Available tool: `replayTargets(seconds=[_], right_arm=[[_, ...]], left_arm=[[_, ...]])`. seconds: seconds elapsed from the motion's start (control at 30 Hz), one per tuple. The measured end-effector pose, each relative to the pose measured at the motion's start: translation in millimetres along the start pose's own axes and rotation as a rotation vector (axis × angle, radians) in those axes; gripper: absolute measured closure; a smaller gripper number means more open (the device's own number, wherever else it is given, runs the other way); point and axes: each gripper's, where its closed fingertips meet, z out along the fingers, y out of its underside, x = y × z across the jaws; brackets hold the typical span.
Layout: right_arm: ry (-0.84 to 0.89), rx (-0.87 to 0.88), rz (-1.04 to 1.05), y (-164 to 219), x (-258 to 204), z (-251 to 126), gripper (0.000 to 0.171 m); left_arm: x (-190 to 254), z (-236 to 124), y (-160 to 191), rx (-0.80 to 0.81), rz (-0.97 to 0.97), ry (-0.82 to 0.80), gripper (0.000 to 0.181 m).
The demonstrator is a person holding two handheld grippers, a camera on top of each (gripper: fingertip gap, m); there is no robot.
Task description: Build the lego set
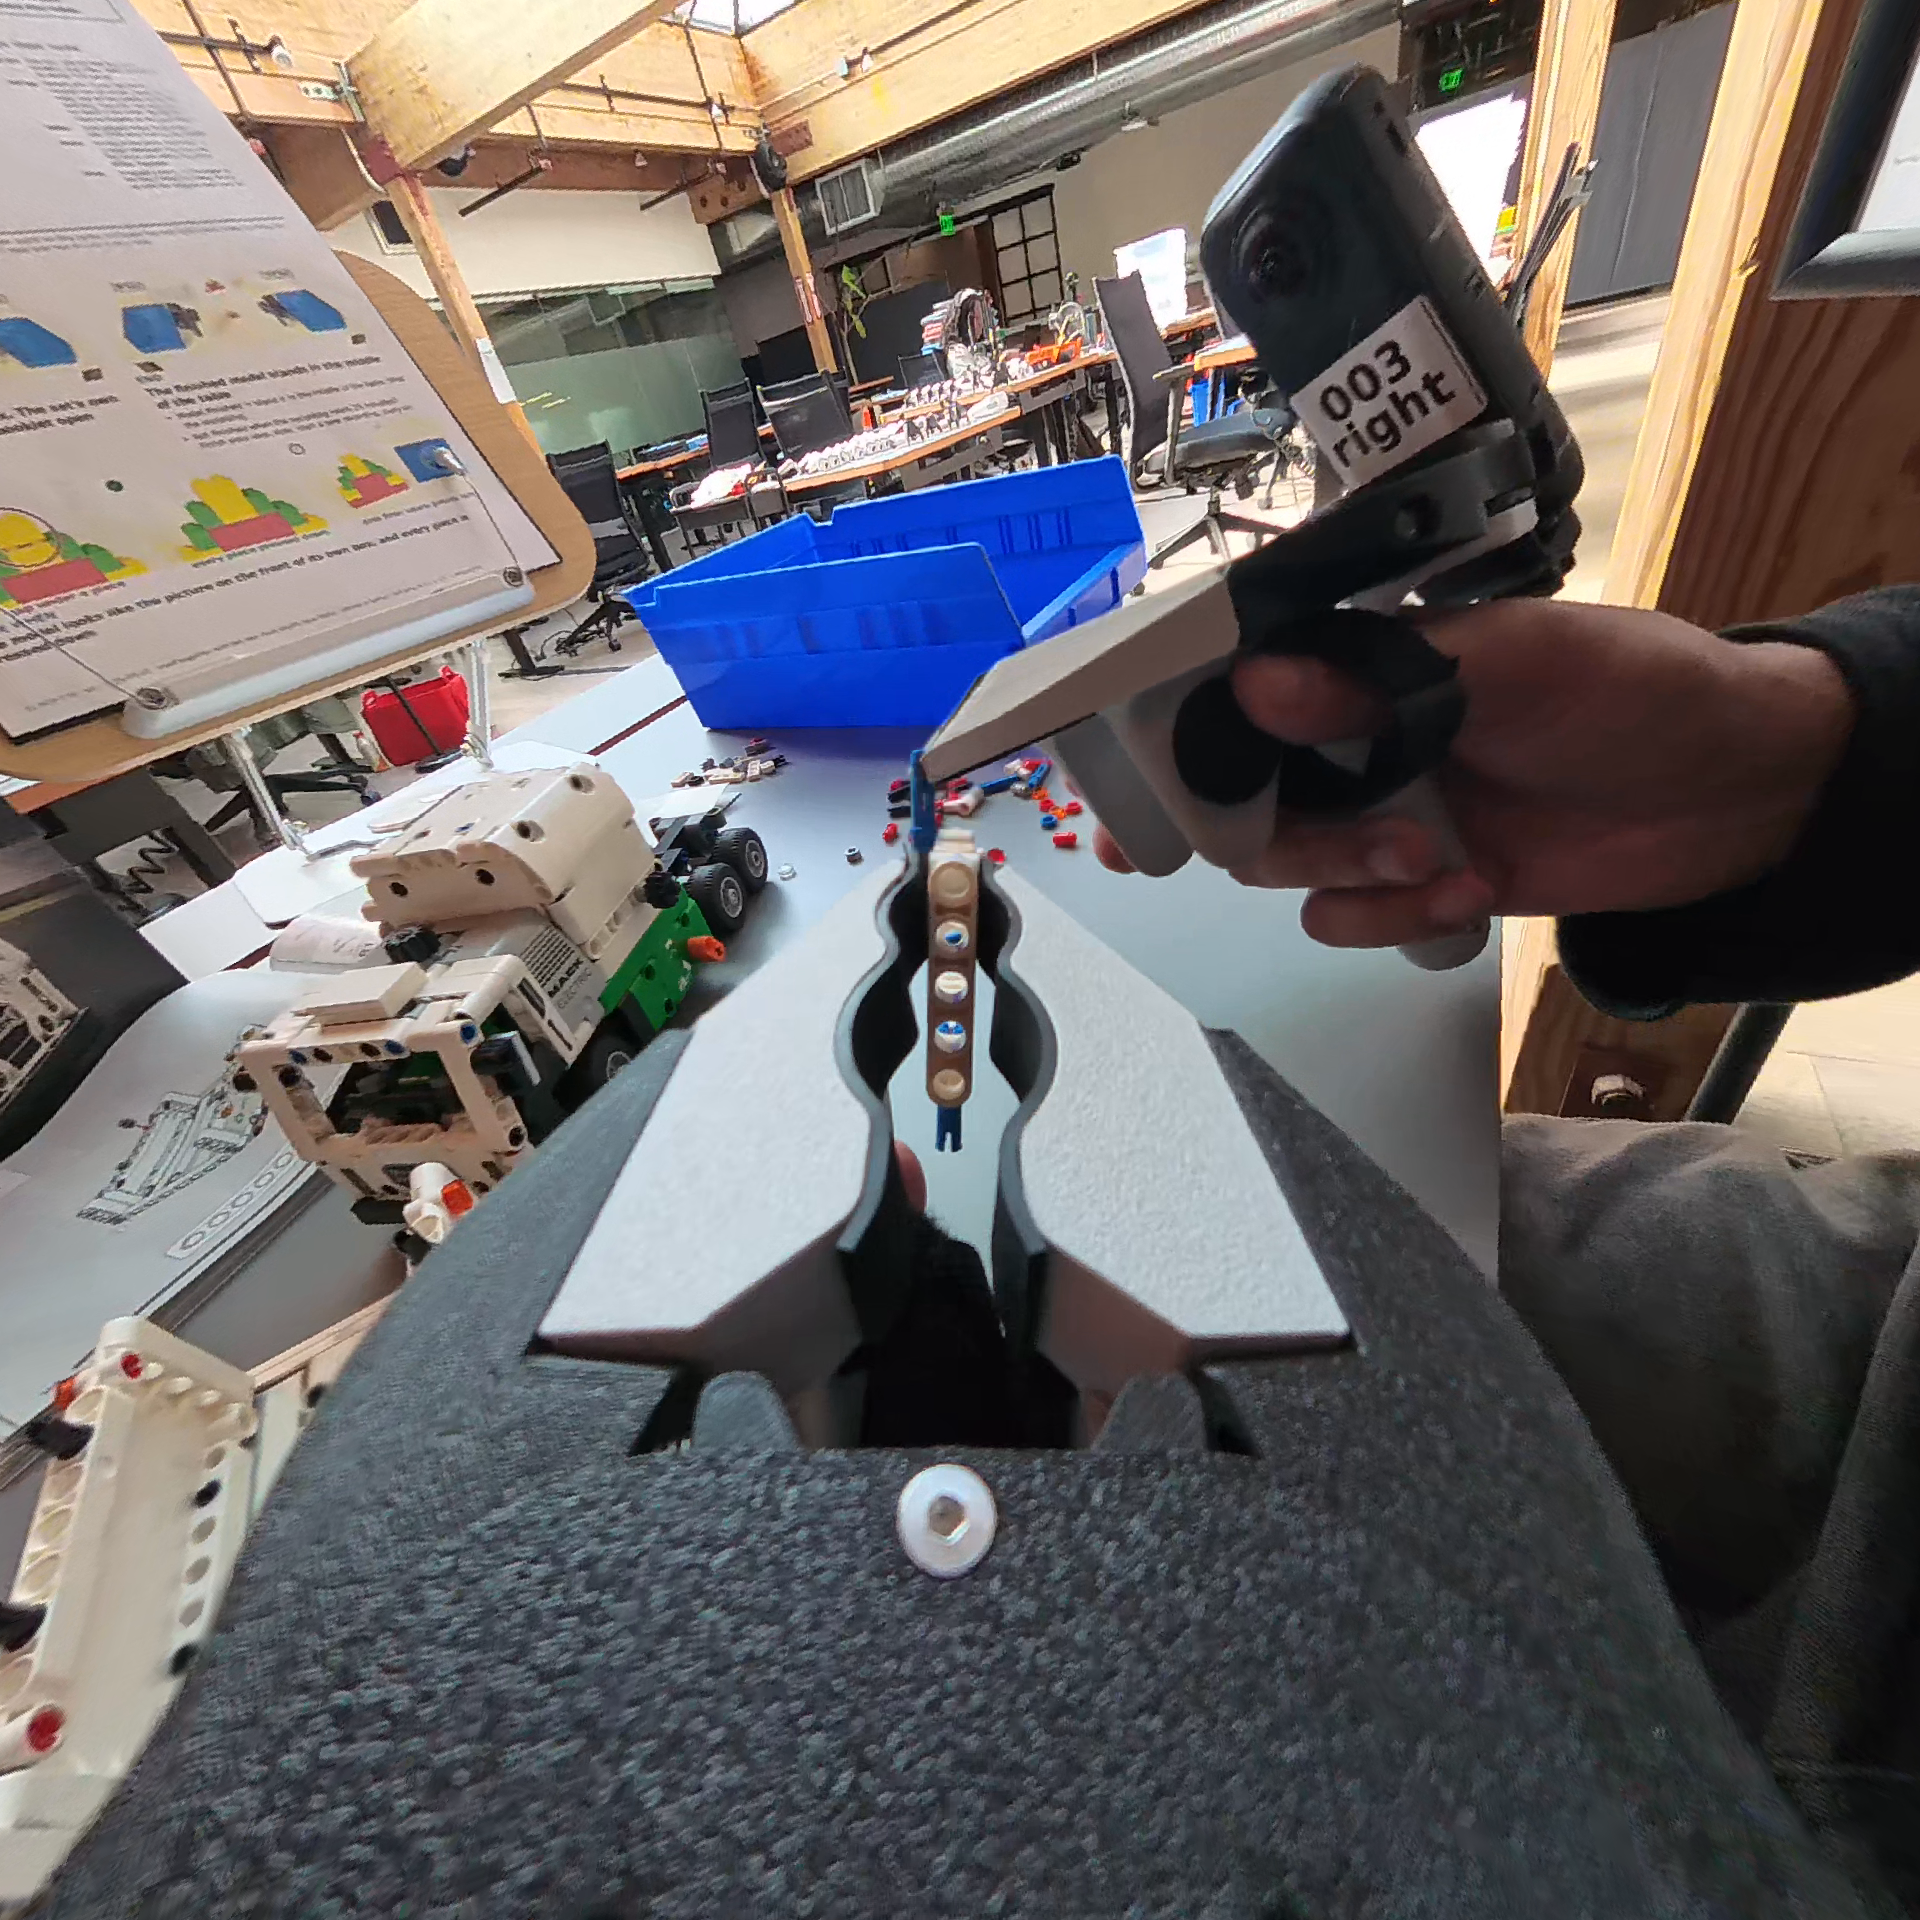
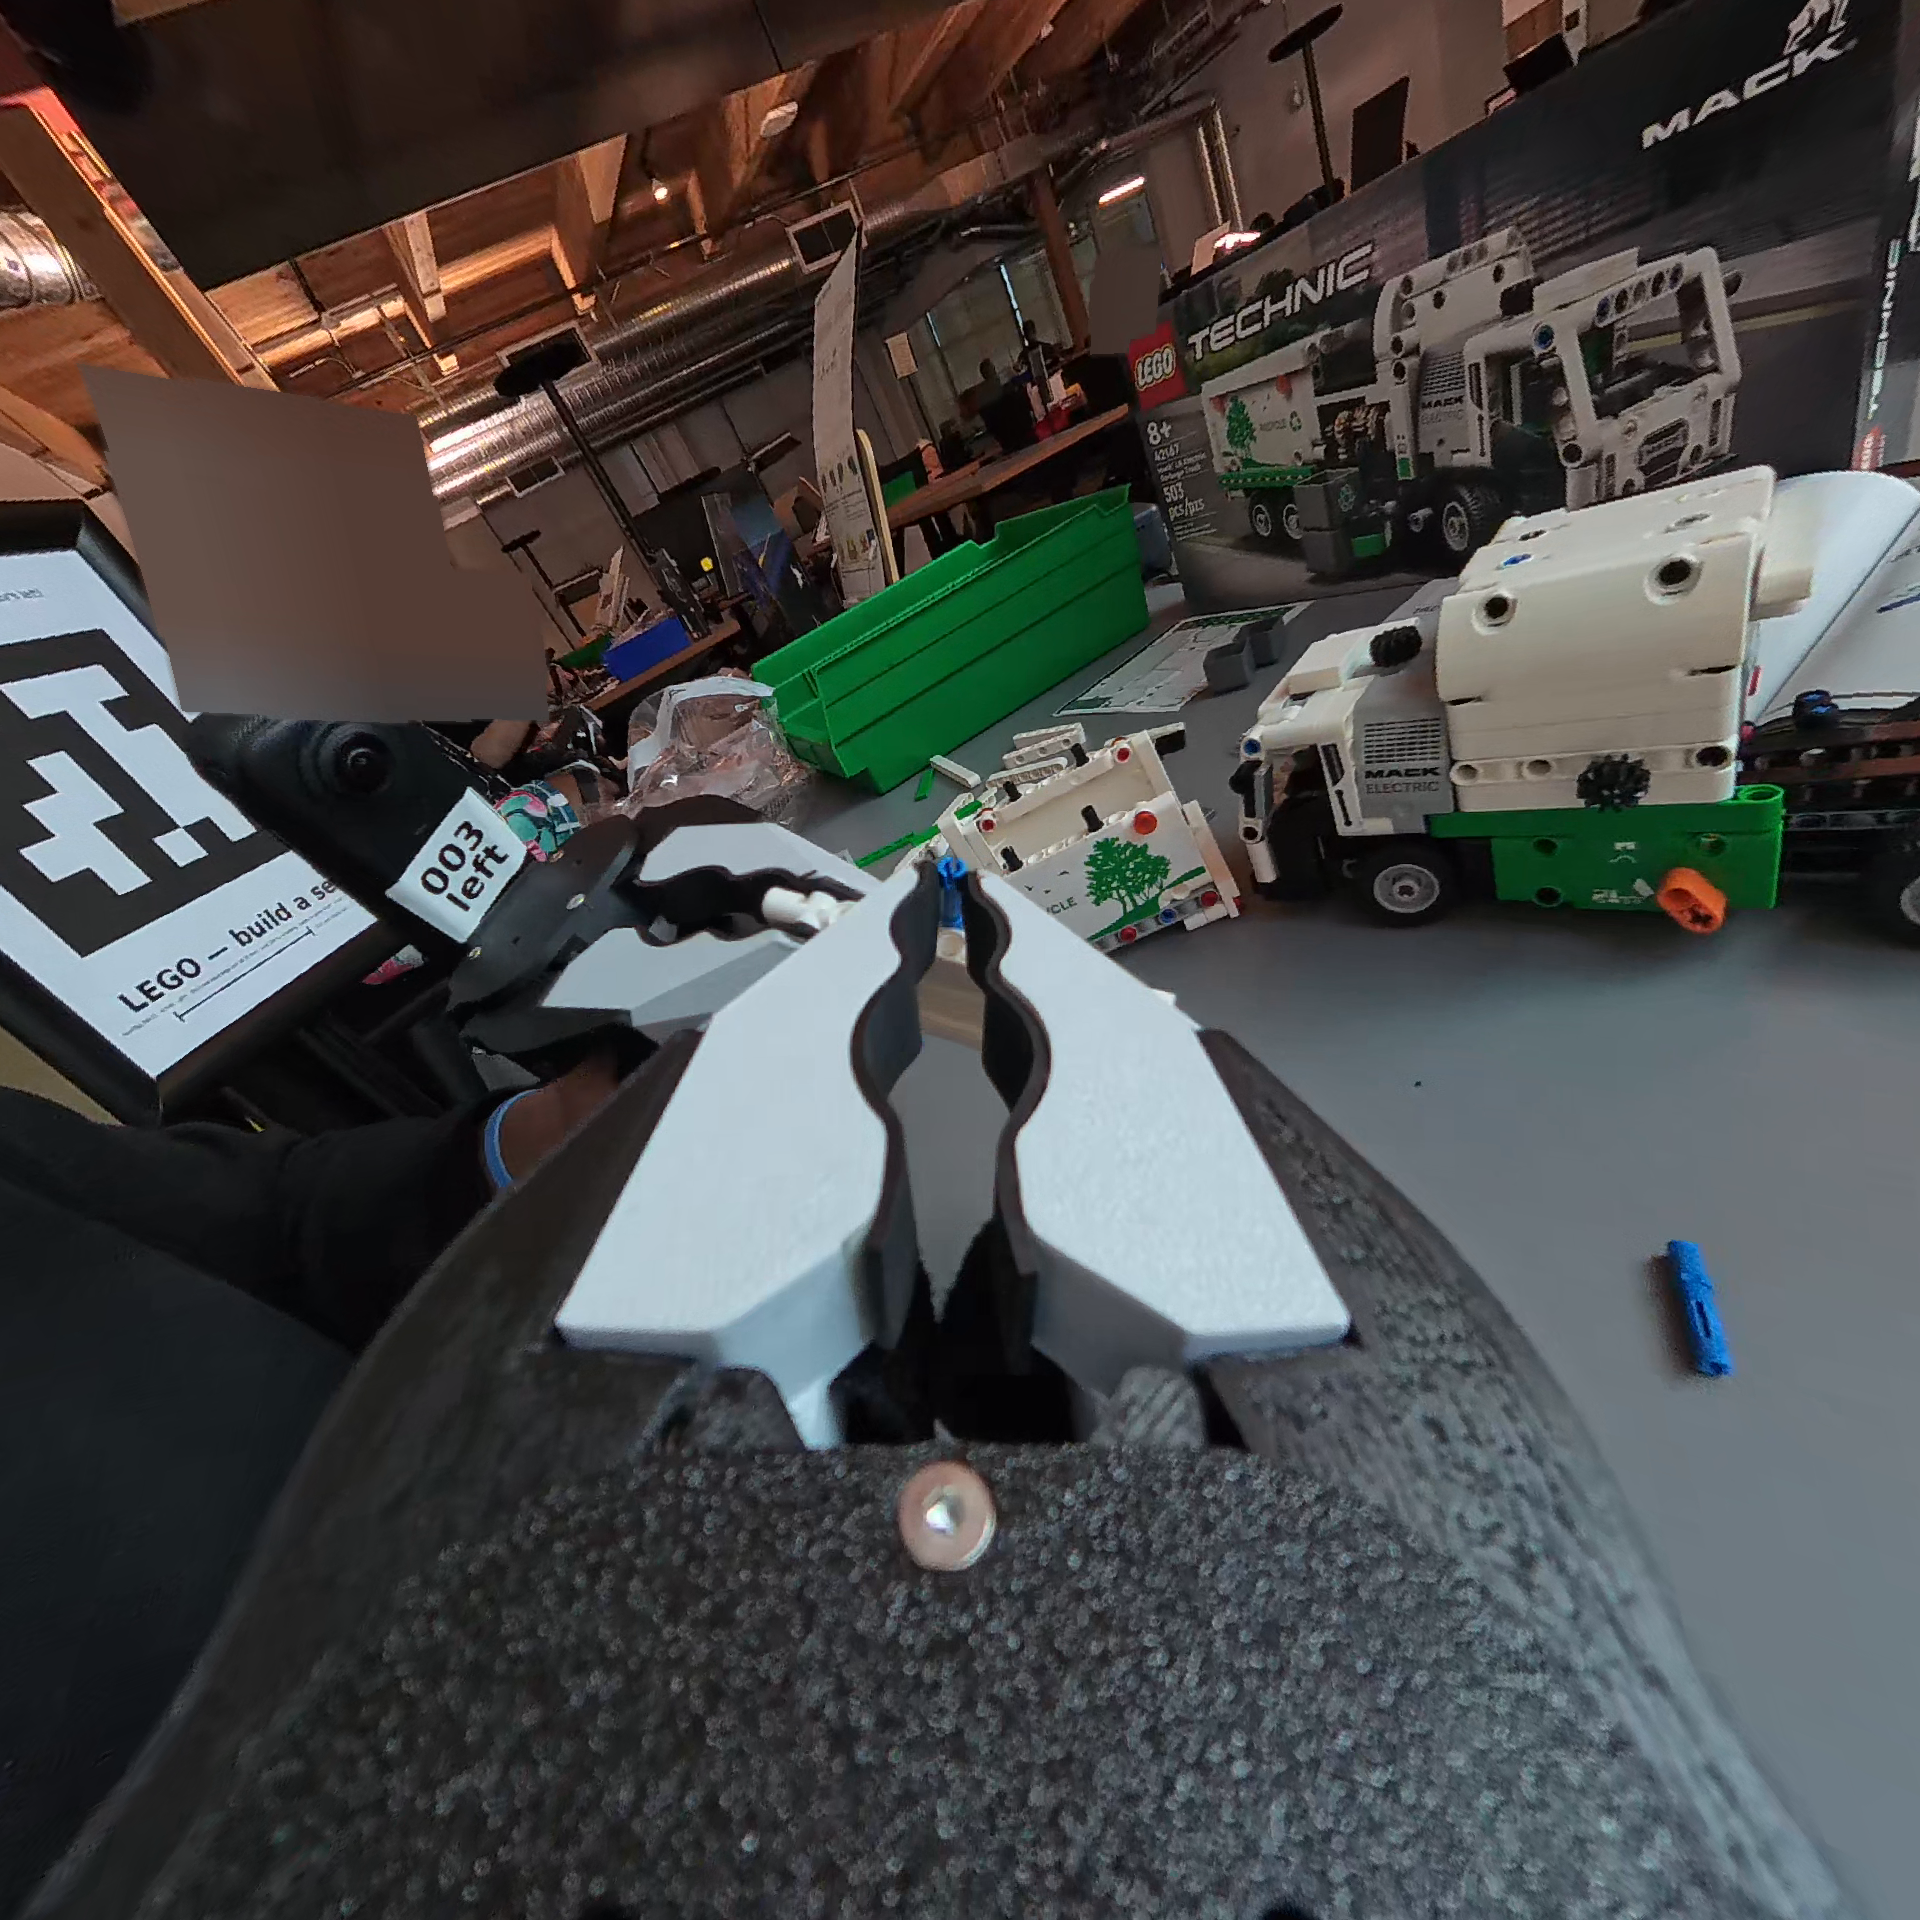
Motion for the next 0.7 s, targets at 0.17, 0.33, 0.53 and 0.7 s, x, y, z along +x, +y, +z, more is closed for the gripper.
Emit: replayTargets(seconds=[0.17,0.33,0.53,0.7], right_arm=[[0.060,-0.001,-0.090,-12,16,-14,0.169],[0.298,-0.323,-0.263,8,85,-45,0.169],[0.371,-0.494,-0.183,36,124,-71,0.169],[0.412,-0.543,-0.205,48,132,-80,0.169]], left_arm=[[0,1,3,-0.024,0.040,-0.020,0.176],[-6,-3,2,-0.012,0.008,-0.027,0.177],[-7,-3,4,-0.016,-0.016,-0.019,0.176],[-6,-2,5,-0.019,-0.012,-0.012,0.177]])
